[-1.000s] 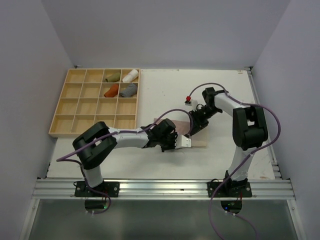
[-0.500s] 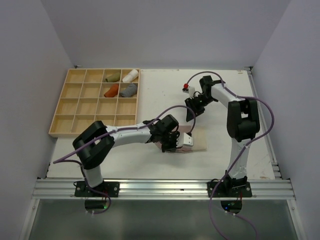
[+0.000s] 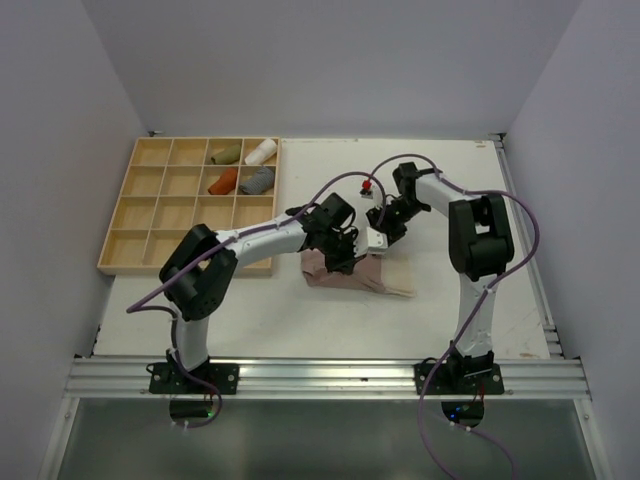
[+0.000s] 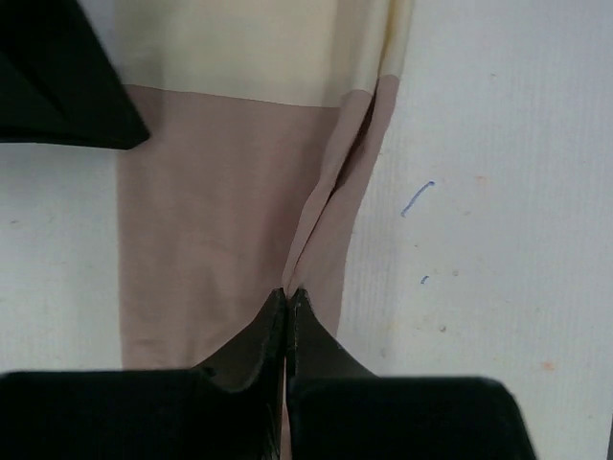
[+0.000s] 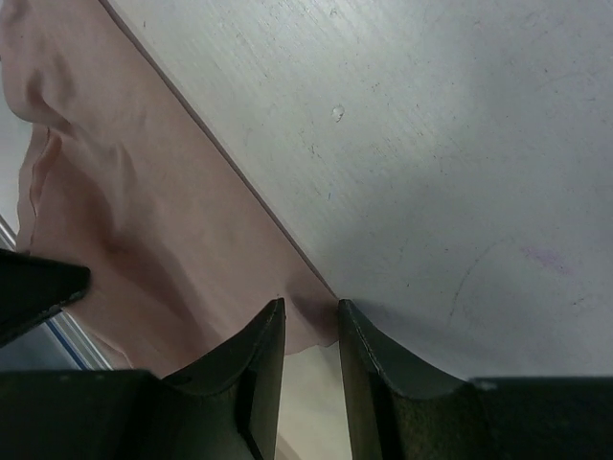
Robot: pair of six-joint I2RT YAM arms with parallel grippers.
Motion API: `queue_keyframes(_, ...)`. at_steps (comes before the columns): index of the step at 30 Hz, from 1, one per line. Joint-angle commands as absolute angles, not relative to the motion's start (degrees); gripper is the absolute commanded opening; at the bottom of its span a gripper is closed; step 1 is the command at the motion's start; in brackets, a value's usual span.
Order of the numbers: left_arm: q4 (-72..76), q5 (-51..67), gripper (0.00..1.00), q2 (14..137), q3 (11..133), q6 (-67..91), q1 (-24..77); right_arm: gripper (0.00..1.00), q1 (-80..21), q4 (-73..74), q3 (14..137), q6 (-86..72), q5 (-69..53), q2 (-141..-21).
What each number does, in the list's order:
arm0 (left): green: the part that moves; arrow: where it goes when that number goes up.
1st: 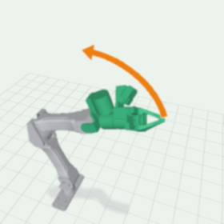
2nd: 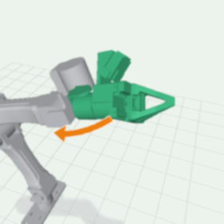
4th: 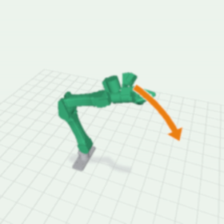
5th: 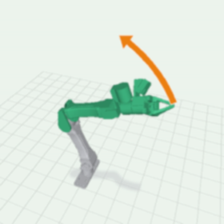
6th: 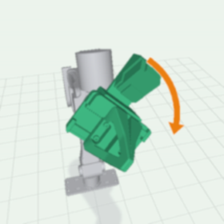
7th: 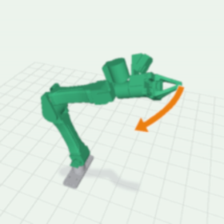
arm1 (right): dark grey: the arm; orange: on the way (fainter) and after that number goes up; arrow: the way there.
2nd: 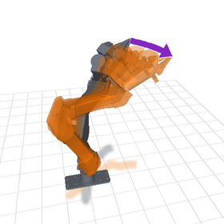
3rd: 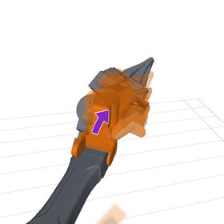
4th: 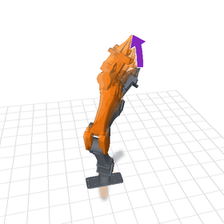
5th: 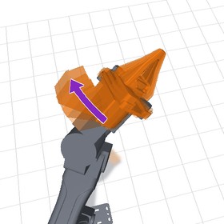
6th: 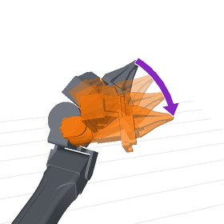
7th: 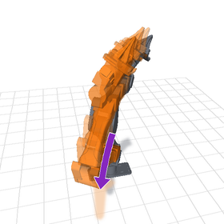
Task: Roll the underwear
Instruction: Fold the underwear
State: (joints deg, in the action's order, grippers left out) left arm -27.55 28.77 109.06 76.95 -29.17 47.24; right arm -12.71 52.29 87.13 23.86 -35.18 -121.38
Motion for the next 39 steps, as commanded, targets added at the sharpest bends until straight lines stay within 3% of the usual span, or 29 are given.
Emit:
queue_keyframes(1,-29.97,30.59,0.0,111.87,83.91,-30.58,44.74,0.33,-12.92,53.35,87.8,26.01,-35.24,-122.25)
queue_keyframes(10,-30.5,28.21,0.0,119.87,93.16,-33.57,40.25,0.32,-12.92,56.51,91.67,28.04,-36.12,-125.07)
queue_keyframes(23,-25.05,23.38,0.01,122.34,88.95,-31.64,39.64,0.39,-12.66,62.14,101.95,28.83,-33.75,-123.31)
queue_keyframes(39,-18.02,18.99,0.02,116.8,84.47,-29.88,39.46,0.27,-12.66,57.22,96.42,27.16,-32.43,-129.2)
